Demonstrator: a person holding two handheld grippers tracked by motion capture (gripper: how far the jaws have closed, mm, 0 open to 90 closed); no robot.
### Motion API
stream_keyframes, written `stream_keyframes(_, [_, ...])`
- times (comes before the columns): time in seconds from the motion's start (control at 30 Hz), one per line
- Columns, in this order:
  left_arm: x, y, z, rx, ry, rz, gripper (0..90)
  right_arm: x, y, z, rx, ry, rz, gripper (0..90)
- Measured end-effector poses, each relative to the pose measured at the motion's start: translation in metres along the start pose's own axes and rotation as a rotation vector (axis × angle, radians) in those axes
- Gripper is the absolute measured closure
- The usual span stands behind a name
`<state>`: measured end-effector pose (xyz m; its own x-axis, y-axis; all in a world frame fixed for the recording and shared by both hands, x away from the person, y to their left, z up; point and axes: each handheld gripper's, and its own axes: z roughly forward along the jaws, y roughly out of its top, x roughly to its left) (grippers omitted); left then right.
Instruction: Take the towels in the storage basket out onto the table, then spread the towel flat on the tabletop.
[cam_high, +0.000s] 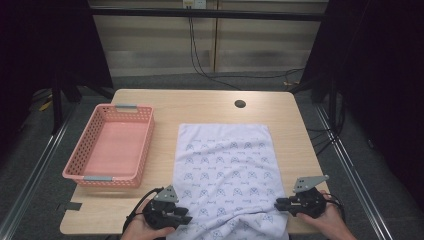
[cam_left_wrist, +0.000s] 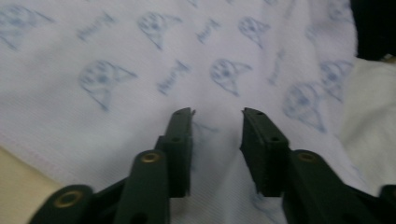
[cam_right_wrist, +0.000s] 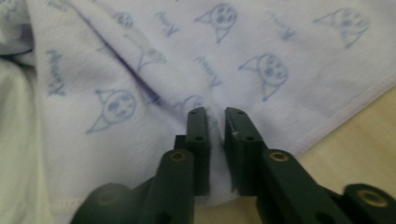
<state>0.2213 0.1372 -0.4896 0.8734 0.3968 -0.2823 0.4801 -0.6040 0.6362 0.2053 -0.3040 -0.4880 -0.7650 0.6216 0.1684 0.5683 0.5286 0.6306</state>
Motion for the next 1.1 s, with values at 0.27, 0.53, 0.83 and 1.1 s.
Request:
stream_keyframes(0.27, [0.03,0.04,0.003,-0.097,0.107,-0.02,59.1,-0.01,0.027,0.0,-0.147,-0.137,0.045,55.2])
stream_keyframes(0.53, [0.068,0.074,0.024,-0.116,0.177,-0.073,60.9,-0.04,0.05,0.021,-0.132,-0.159,0.133,43.2])
stream_keyframes(0.83, [0.087,0.067,0.04,-0.101,0.21,-0.008,70.8,-0.062,0.064,0.054,-0.07,-0.204,0.099,45.8])
stream_keyframes(1.1, [0.075,0.053,0.034,-0.111,0.214,0.002,85.4,-0.049,0.054,0.046,-0.058,-0.221,0.055,76.9])
